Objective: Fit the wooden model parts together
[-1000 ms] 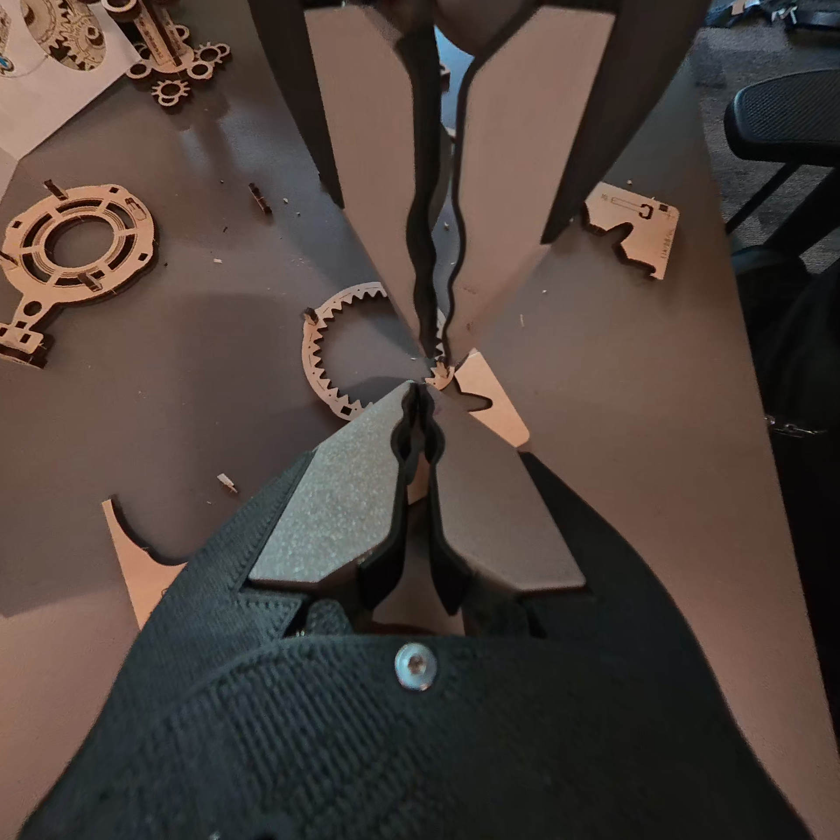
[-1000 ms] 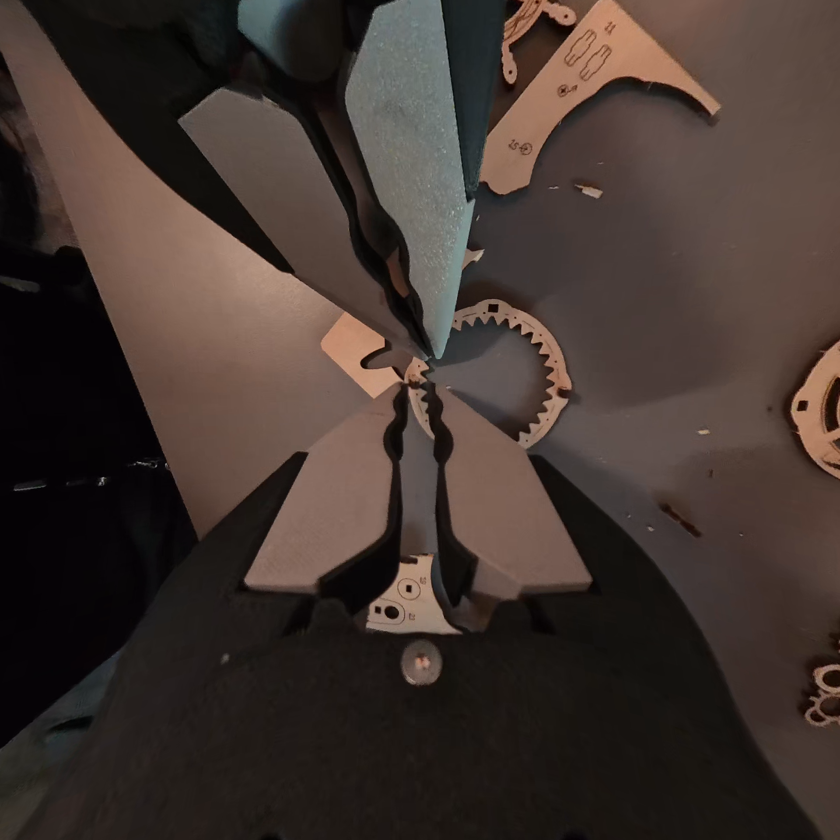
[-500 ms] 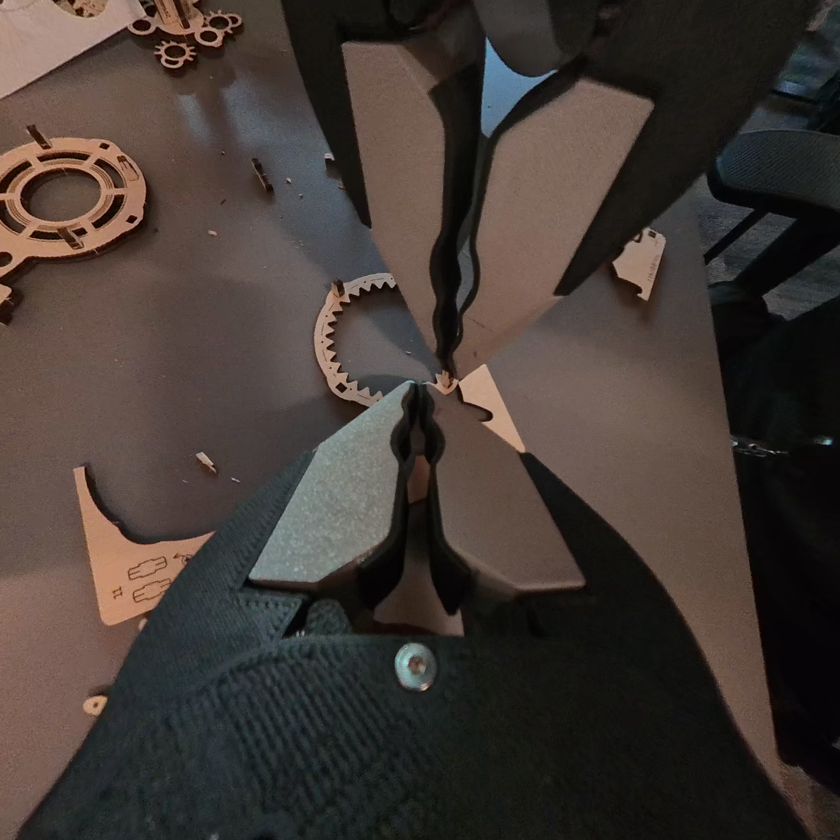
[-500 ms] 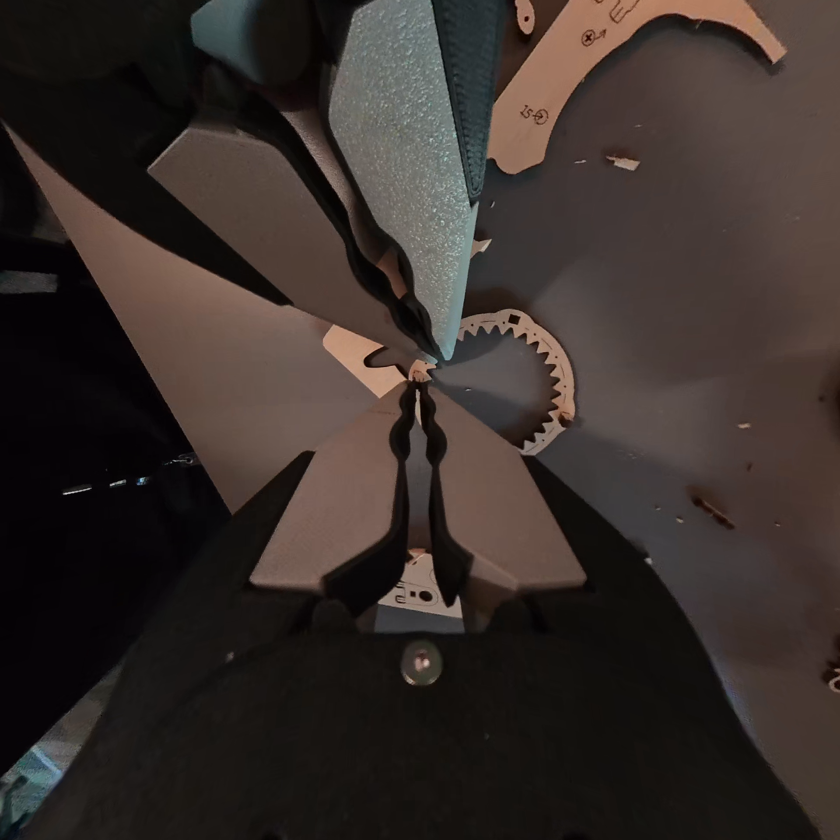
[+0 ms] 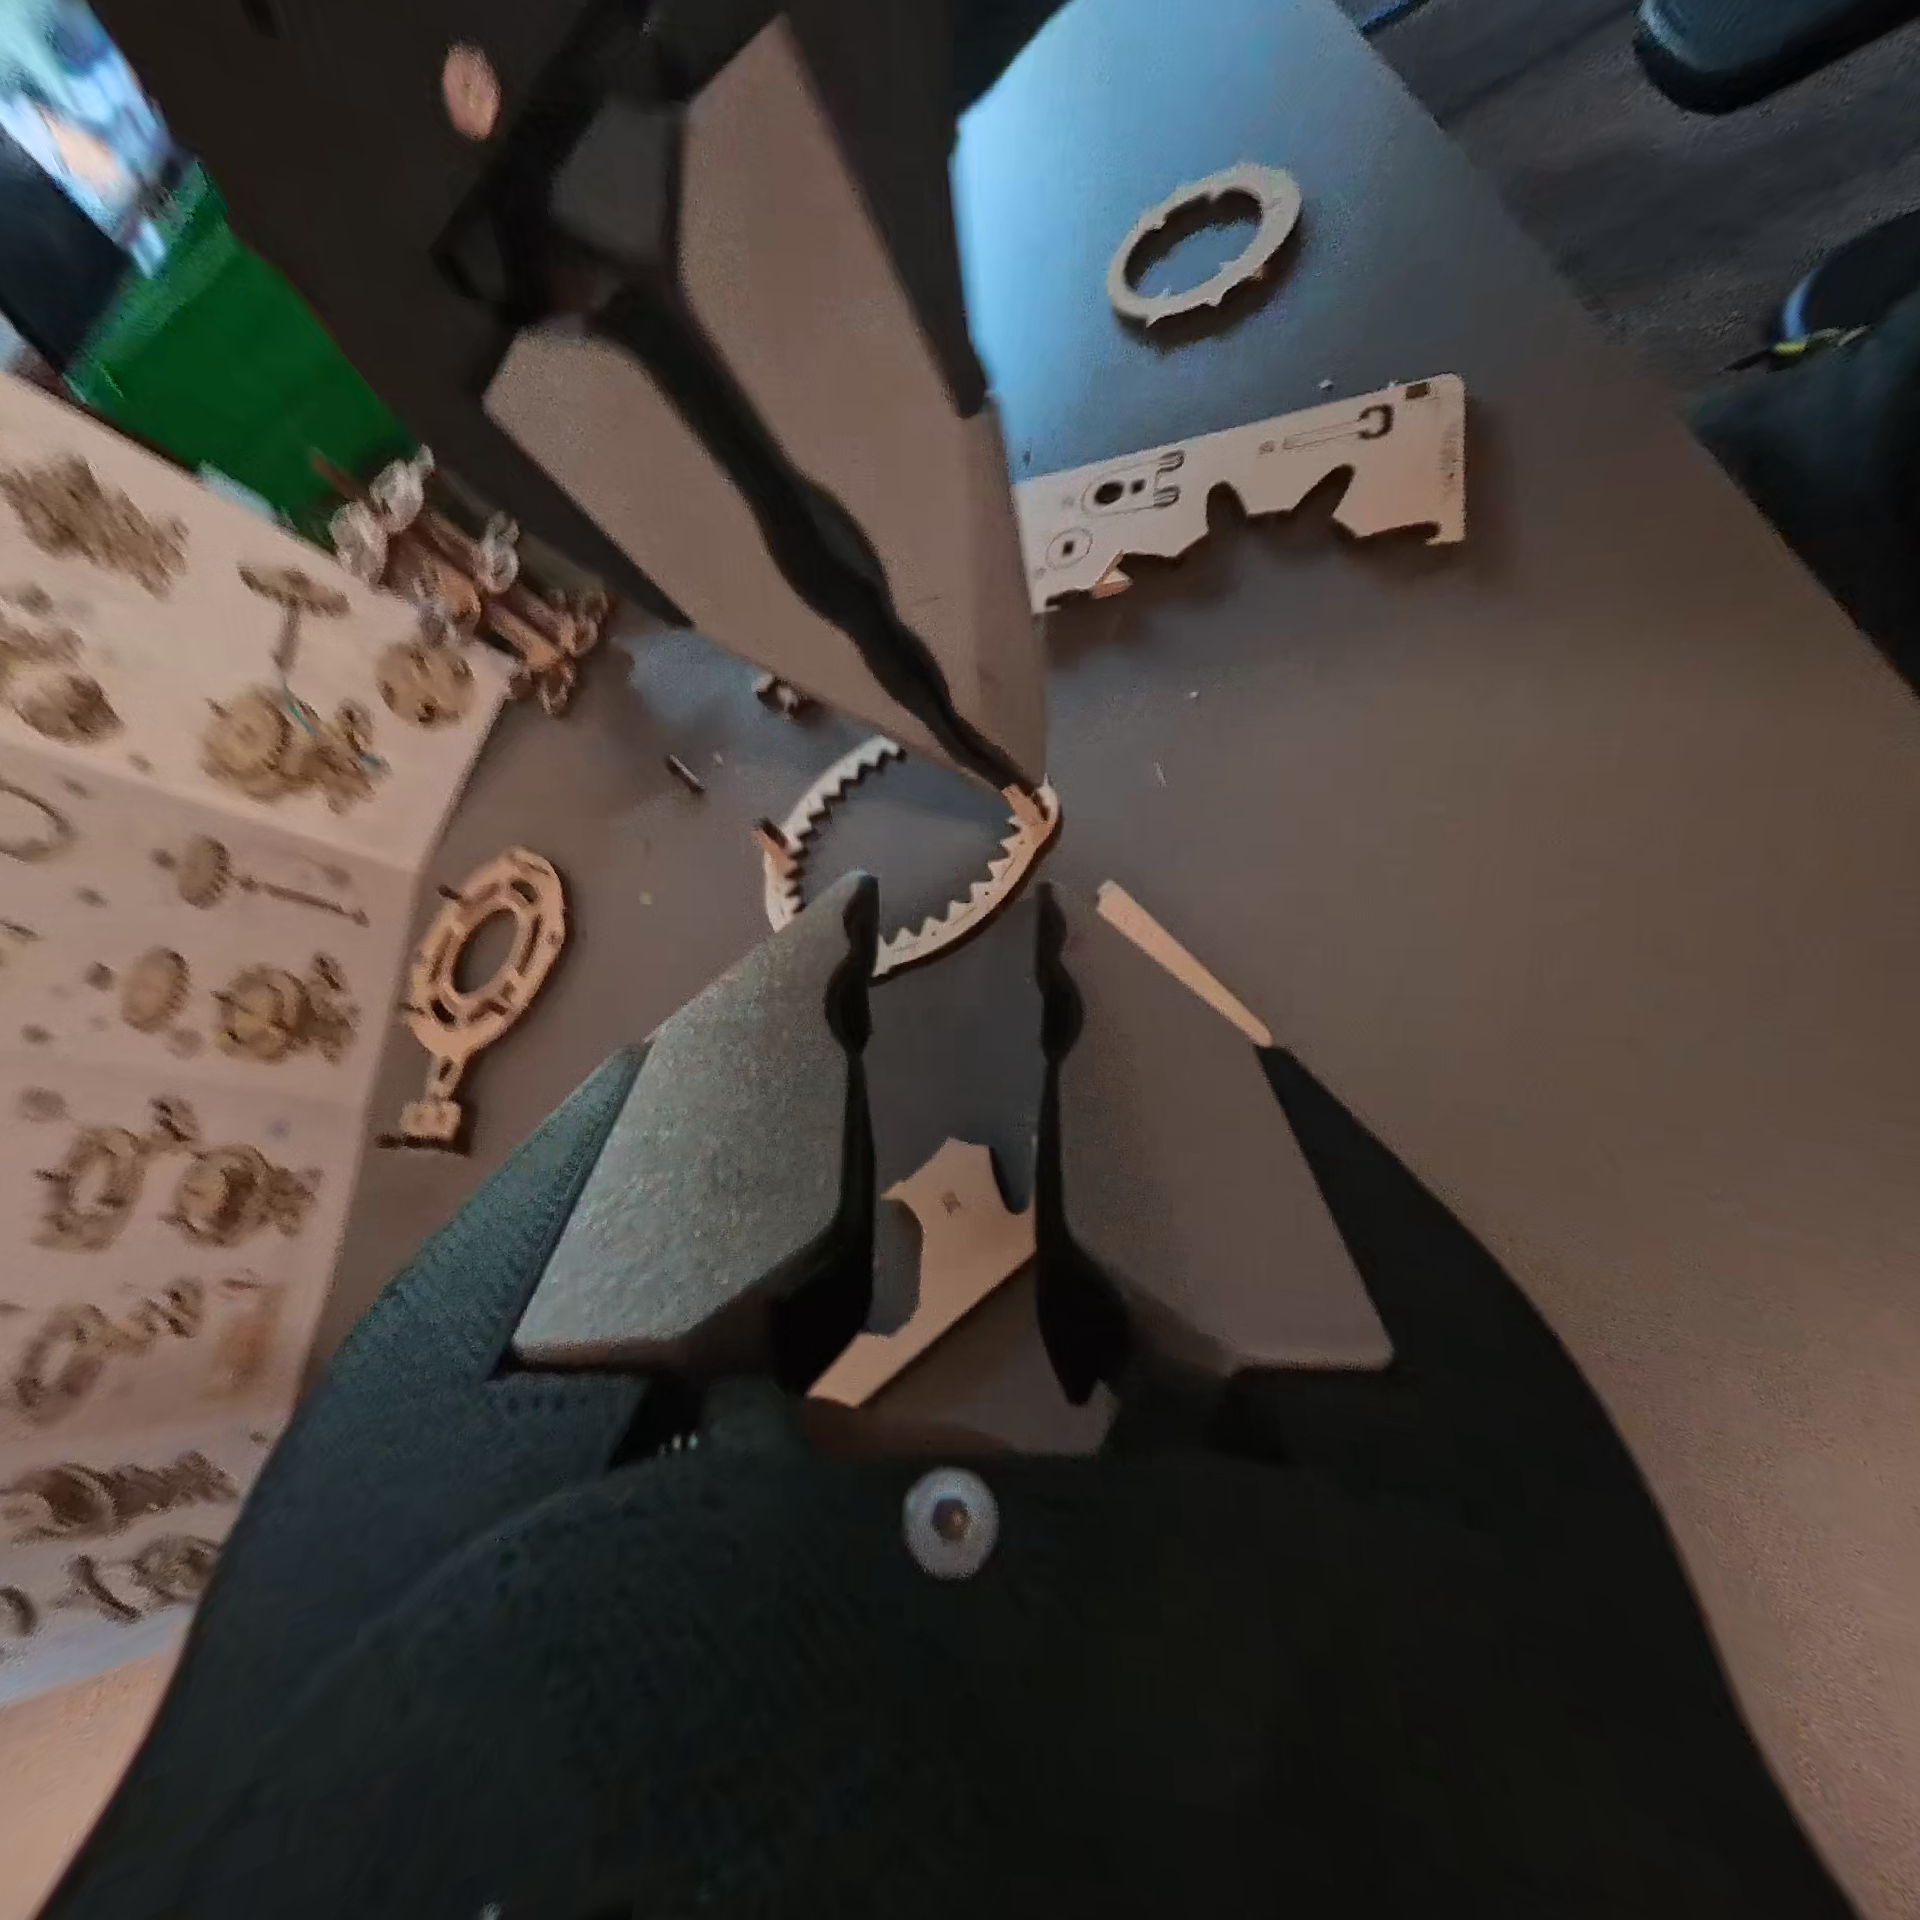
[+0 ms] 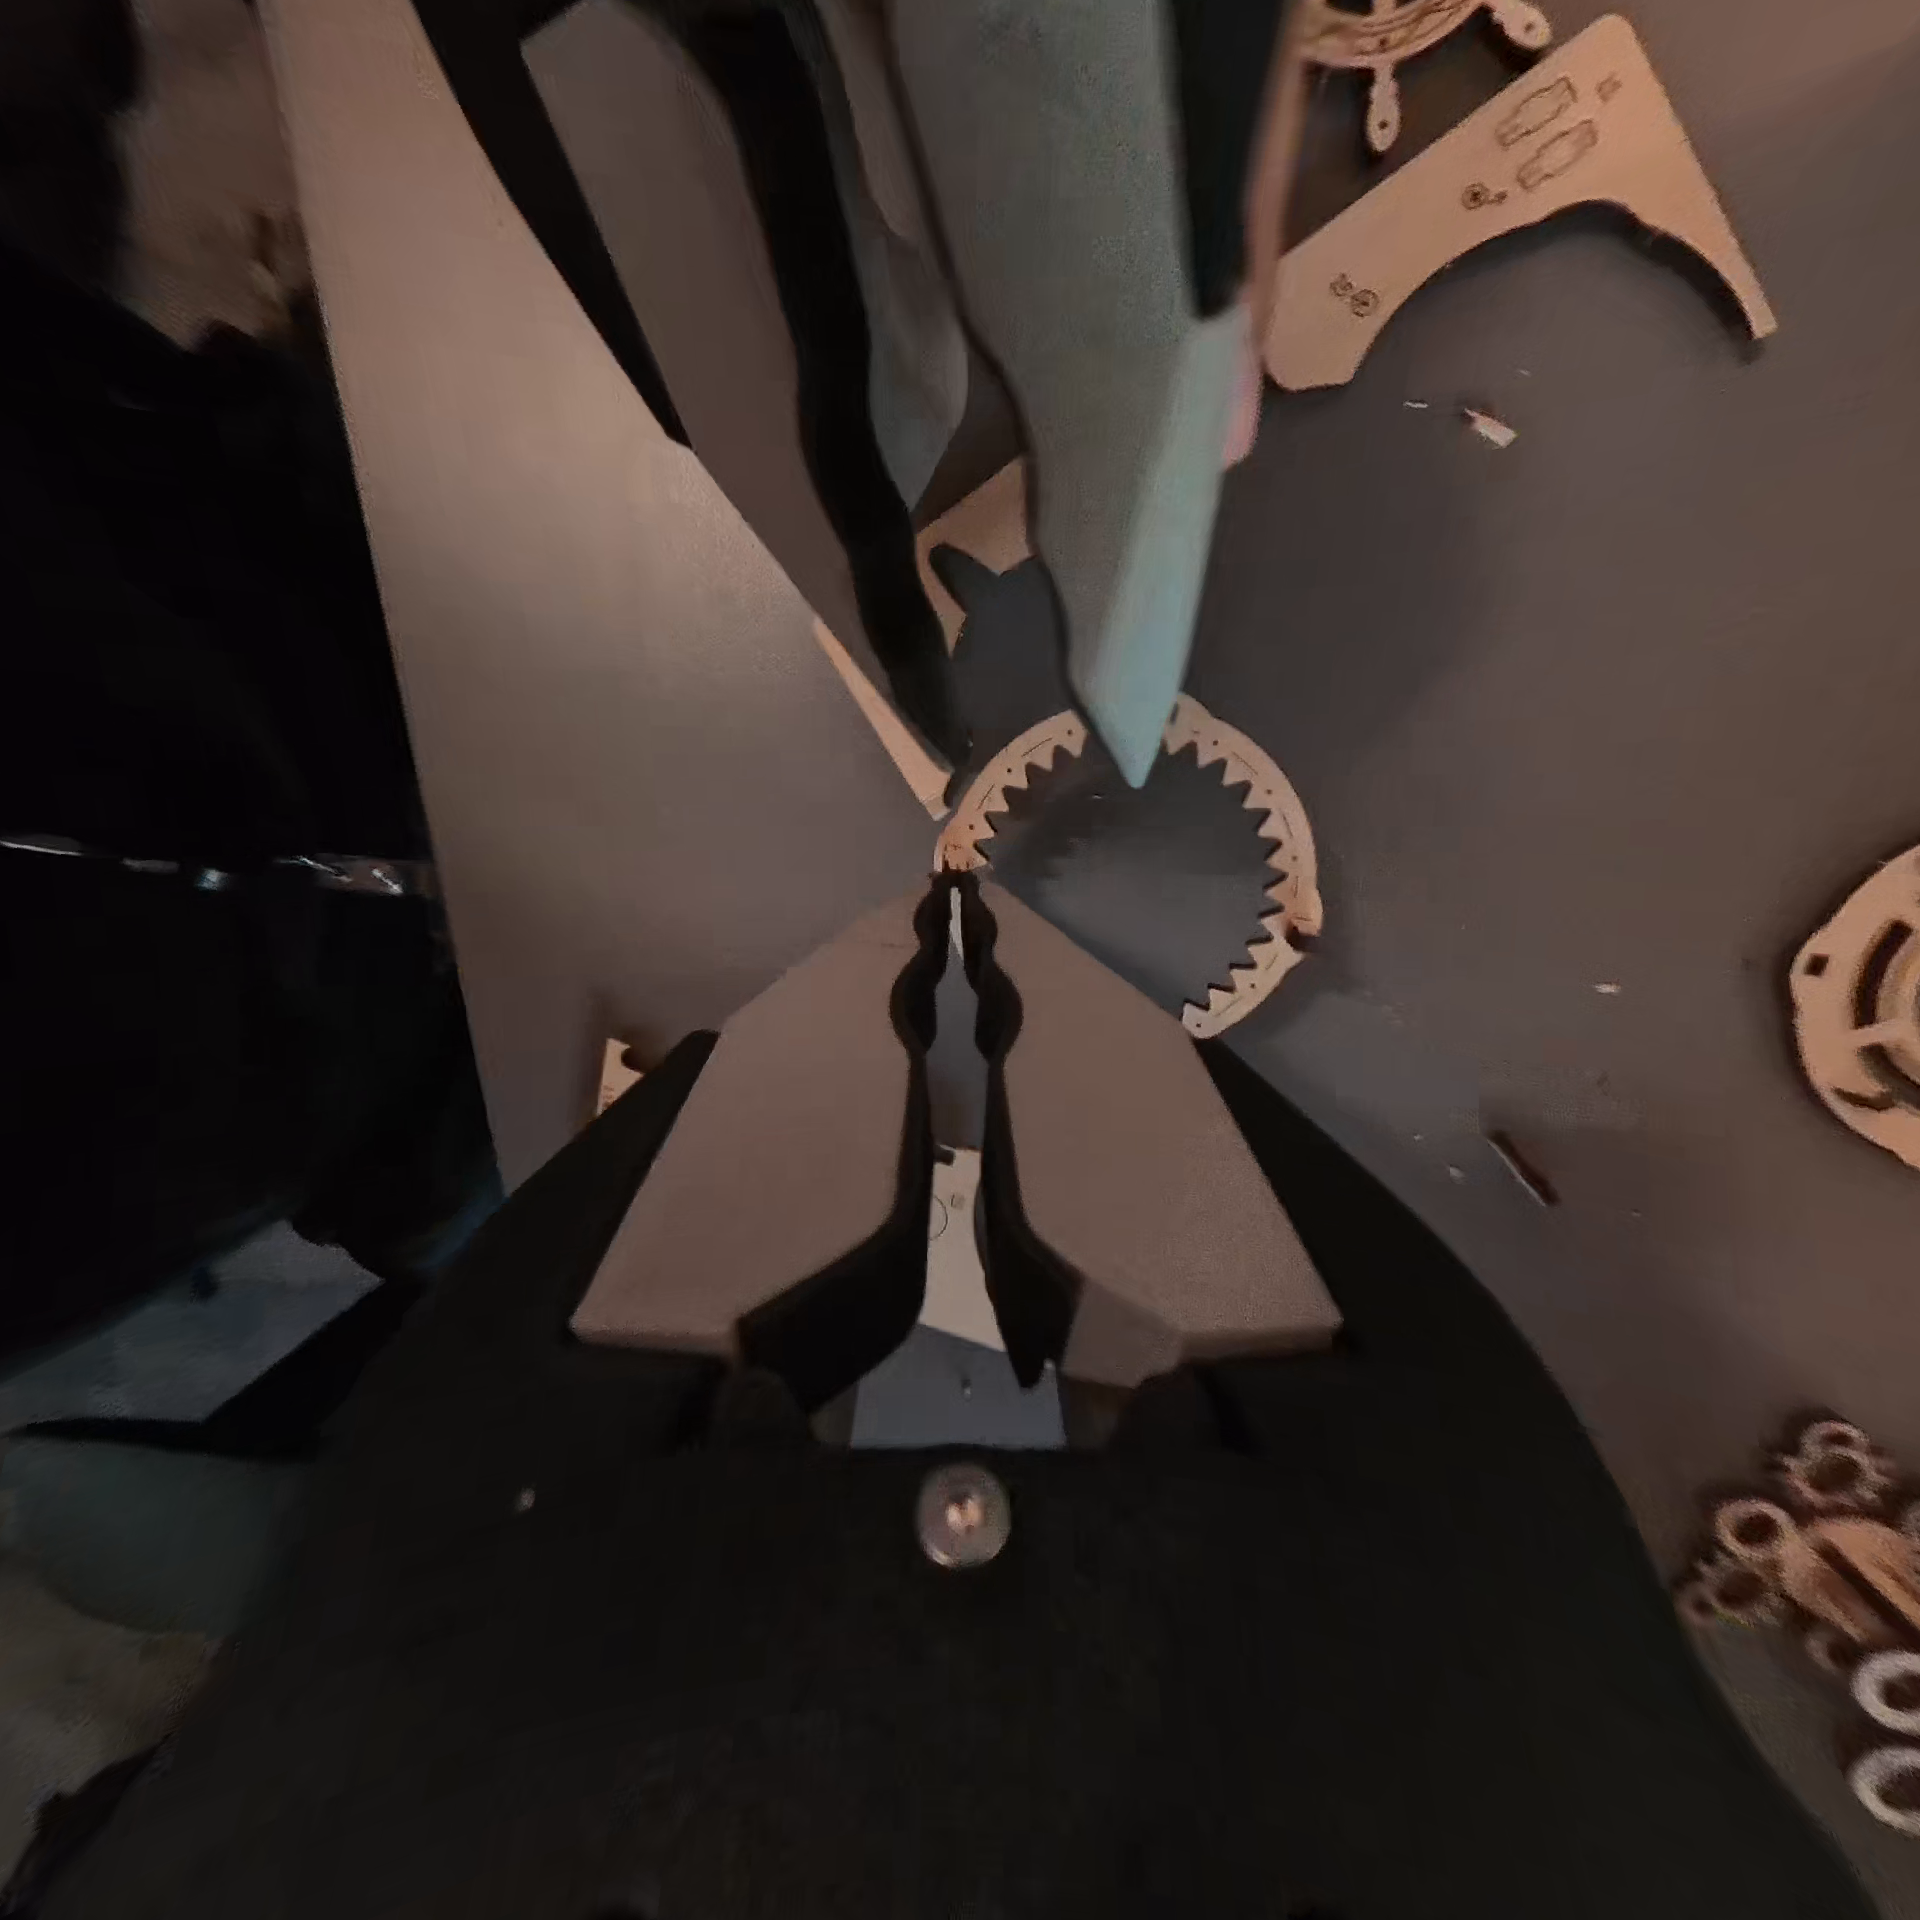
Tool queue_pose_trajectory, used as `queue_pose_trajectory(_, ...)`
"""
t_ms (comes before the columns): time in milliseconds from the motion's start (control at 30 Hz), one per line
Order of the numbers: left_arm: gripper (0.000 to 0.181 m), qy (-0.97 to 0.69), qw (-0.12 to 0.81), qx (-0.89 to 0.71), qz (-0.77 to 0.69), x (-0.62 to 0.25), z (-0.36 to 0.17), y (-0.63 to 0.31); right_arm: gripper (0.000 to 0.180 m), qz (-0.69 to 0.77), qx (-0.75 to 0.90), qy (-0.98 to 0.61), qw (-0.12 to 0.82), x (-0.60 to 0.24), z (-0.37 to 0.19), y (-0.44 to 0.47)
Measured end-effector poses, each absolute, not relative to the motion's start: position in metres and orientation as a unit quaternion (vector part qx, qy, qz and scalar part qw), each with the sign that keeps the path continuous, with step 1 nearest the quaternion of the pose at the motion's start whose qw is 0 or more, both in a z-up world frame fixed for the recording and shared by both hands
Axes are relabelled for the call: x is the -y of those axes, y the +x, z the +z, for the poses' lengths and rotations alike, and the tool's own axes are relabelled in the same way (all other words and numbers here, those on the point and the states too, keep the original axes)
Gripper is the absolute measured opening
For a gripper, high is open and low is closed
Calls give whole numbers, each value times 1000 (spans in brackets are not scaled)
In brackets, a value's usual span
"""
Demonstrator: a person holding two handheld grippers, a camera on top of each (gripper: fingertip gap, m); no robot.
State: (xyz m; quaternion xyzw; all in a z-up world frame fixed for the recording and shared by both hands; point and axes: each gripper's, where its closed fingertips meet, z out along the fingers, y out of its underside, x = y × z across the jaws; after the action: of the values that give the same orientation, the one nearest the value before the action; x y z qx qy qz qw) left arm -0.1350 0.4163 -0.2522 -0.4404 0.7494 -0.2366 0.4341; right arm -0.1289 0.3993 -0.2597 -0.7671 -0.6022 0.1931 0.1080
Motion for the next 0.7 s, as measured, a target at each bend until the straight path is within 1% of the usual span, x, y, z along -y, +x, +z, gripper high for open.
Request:
queue_pose_trajectory(67, 21, -402, 457, -758, -233, -411, -251, -133, 0, 236, 605, -752, 113, -397, -261, -128)
queue_pose_trajectory(100, 19, -398, 454, -765, -226, -411, -254, -132, 0, 238, 615, -742, 119, -398, -264, -126)
queue_pose_trajectory(233, 9, -435, 370, -789, -224, -410, -275, -131, 0, 196, 672, -705, 114, -399, -271, -122)
queue_pose_trajectory(367, 8, -510, 303, -759, -269, -411, -279, -128, 0, 114, 714, -682, 109, -405, -272, -117)
queue_pose_trajectory(467, 8, -537, 295, -742, -271, -409, -279, -124, 0, 83, 721, -678, 118, -406, -271, -113)
queue_pose_trajectory(600, 6, -547, 271, -738, -287, -402, -280, -122, 0, 94, 722, -669, 149, -402, -270, -116)
queue_pose_trajectory(700, 7, -554, 263, -736, -288, -402, -280, -121, 0, 103, 713, -677, 149, -402, -270, -115)
